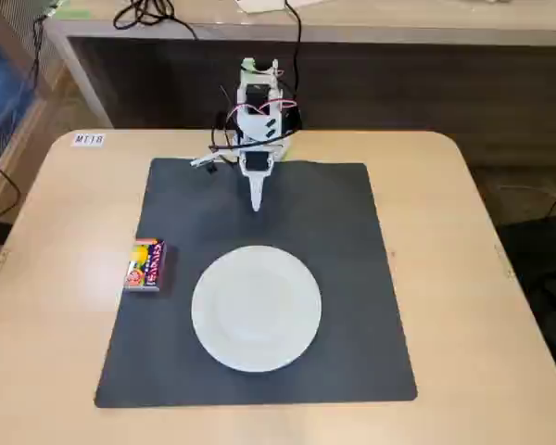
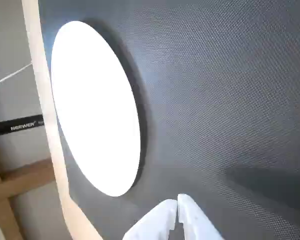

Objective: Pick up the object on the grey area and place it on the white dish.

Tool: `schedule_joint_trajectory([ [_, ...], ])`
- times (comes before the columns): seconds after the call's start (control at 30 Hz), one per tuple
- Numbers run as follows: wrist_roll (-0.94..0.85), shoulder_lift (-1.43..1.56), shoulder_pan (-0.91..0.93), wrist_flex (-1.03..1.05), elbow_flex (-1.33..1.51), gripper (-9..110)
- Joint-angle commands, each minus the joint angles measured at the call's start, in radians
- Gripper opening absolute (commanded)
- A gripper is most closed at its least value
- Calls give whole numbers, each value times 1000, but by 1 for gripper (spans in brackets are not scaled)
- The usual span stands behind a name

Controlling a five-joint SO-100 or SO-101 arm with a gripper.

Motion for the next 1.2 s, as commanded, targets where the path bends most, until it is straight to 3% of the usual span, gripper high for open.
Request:
schedule_joint_trajectory([
  [0.0, 46, -28, 146, -114, -129, 0],
  [0.3, 54, -52, 153, -140, -133, 0],
  [0.4, 64, -181, 137, -227, -196, 0],
  [0.67, 3, -1014, 107, -302, -833, 0],
  [0.9, 69, -1396, 152, -224, -1270, 0],
  [1.17, 321, -1678, 255, -114, -1569, 0],
])
